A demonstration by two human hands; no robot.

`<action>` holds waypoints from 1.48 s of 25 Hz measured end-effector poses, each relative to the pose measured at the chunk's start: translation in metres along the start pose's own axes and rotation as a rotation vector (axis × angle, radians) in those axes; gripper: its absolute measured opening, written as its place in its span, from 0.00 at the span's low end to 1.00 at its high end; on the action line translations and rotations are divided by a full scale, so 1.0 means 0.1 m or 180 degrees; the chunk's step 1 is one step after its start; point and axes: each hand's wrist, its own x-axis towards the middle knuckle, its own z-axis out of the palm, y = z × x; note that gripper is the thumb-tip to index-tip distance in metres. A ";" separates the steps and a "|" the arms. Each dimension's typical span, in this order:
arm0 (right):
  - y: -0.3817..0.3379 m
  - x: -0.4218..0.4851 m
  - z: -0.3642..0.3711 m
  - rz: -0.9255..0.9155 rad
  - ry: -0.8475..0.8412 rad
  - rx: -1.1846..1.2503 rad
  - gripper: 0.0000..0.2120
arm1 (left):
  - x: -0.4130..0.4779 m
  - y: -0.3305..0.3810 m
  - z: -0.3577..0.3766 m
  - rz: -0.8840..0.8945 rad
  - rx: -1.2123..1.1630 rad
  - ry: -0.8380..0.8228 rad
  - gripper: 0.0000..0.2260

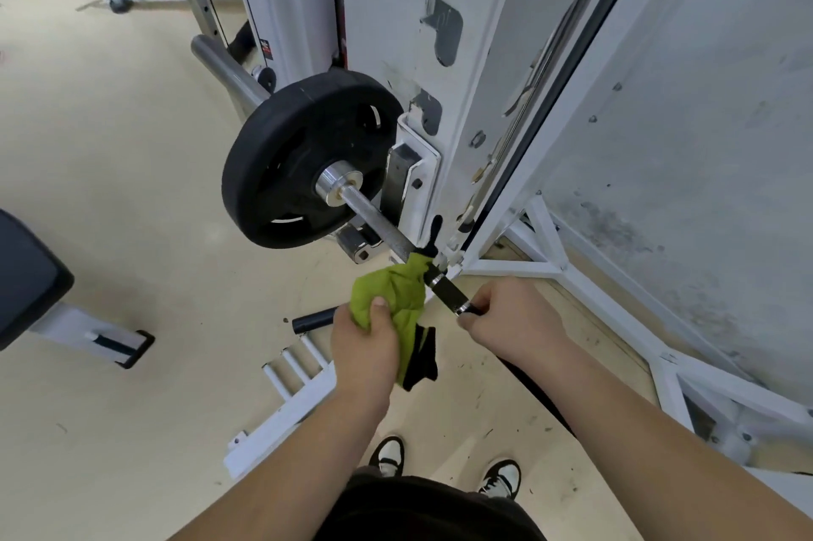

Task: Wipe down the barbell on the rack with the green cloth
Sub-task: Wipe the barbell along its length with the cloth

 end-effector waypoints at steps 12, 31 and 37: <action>-0.01 0.12 0.04 0.0056 0.0110 0.0313 0.05 | -0.03 -0.03 0.27 -0.0365 -0.0320 -0.0692 0.04; 0.03 0.10 0.04 0.0217 0.0064 0.0547 0.05 | -0.12 -0.26 0.34 -0.1060 -0.0438 -0.1853 0.10; 0.04 0.11 0.05 0.0263 0.0018 0.0606 0.05 | 0.22 0.50 0.11 0.1722 0.0670 -0.0796 0.09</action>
